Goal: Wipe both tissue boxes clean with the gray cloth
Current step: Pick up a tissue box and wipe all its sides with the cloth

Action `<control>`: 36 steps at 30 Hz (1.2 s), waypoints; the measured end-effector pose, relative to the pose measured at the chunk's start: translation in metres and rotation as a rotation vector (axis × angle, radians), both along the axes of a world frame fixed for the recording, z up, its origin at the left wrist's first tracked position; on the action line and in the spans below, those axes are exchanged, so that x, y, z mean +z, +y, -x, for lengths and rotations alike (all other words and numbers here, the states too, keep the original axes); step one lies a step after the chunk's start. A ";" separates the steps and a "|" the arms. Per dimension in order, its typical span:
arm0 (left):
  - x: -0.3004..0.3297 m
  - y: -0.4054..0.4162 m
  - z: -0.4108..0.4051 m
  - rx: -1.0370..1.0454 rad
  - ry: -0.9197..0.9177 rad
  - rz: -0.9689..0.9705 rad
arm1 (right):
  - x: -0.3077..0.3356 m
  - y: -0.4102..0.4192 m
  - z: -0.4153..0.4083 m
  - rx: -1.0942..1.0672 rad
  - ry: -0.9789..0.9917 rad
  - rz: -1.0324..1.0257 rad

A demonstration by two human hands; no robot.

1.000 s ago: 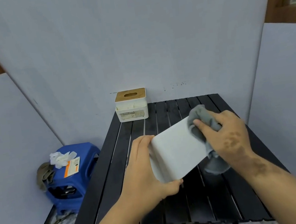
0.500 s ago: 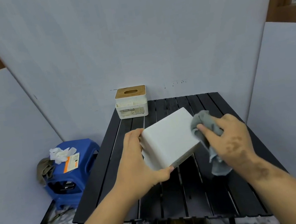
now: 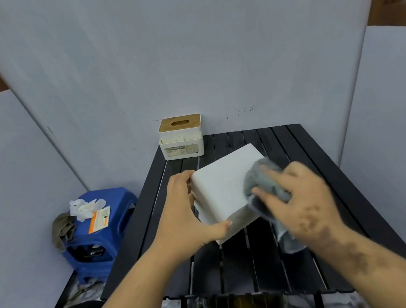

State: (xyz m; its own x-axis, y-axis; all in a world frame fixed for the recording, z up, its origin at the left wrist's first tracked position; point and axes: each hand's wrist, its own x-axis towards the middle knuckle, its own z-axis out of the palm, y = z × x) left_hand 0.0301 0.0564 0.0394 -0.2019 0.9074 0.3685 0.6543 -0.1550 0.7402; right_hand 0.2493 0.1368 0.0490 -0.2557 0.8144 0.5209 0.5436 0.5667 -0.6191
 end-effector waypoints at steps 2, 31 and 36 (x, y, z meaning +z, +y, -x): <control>-0.002 0.001 0.002 -0.010 -0.019 0.002 | -0.004 -0.023 0.016 0.168 -0.056 -0.118; 0.065 0.024 0.022 -0.072 0.436 0.498 | 0.065 0.034 -0.105 0.179 -0.255 0.306; 0.089 0.062 -0.040 -0.114 0.817 0.527 | 0.053 0.046 -0.101 0.238 -0.344 0.423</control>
